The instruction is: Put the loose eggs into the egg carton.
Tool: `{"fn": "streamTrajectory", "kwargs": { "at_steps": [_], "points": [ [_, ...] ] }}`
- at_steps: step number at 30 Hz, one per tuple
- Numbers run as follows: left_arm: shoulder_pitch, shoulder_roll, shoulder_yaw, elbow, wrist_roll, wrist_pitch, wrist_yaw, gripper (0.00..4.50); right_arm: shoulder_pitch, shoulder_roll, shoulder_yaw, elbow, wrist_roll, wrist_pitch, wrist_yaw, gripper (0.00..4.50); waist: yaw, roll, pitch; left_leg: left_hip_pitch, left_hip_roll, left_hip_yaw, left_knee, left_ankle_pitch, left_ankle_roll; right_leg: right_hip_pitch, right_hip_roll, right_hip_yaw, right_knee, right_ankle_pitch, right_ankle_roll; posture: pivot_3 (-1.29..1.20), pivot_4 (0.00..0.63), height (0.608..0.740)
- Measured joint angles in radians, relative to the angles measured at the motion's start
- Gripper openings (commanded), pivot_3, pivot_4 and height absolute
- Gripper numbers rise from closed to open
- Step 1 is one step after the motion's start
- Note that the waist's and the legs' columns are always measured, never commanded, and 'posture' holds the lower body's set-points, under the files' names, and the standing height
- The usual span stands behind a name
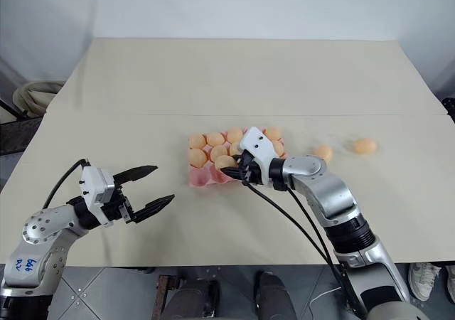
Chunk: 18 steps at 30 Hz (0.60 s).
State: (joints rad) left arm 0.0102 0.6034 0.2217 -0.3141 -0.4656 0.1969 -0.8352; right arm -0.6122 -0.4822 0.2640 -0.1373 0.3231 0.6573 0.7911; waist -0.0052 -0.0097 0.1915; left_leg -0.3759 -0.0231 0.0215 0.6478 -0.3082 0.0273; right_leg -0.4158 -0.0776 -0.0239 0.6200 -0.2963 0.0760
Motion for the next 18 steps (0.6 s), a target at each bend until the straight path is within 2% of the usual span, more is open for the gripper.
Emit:
{"fn": "streamTrajectory", "kwargs": {
  "at_steps": [7,11,16,18],
  "points": [
    [-0.004,0.000,0.000,-0.027,-0.002,0.011,0.013,4.50,0.034,-0.057,-0.039,-0.017,-0.001,0.003,0.008,1.21,0.000,0.000,0.000,0.000,0.000,0.001,0.000,-0.002,0.004,0.000,0.000,0.000,-0.001,0.000,0.000,0.00,0.150,0.740],
    [-0.023,0.000,-0.008,-0.027,-0.002,0.013,0.013,4.50,0.042,-0.069,-0.040,-0.033,-0.001,0.006,0.016,2.50,0.001,0.000,0.000,0.000,0.001,0.001,0.001,0.000,0.003,0.000,0.000,-0.001,-0.001,0.000,0.000,0.00,0.150,0.740],
    [-0.046,0.000,-0.026,-0.026,-0.003,0.019,0.003,4.50,0.056,-0.069,-0.043,-0.061,0.010,0.022,0.018,4.37,0.001,0.000,0.000,0.001,0.001,0.001,0.002,0.002,0.003,0.001,0.000,0.000,0.000,0.000,0.000,0.00,0.150,0.740],
    [-0.057,-0.001,-0.040,-0.022,-0.002,0.021,-0.003,4.50,0.079,-0.071,-0.062,-0.082,0.022,0.026,0.020,4.48,0.001,0.000,0.000,0.001,0.001,0.001,0.002,0.002,0.003,0.001,0.000,0.000,0.000,0.000,0.000,0.00,0.150,0.740]
  ]
}}
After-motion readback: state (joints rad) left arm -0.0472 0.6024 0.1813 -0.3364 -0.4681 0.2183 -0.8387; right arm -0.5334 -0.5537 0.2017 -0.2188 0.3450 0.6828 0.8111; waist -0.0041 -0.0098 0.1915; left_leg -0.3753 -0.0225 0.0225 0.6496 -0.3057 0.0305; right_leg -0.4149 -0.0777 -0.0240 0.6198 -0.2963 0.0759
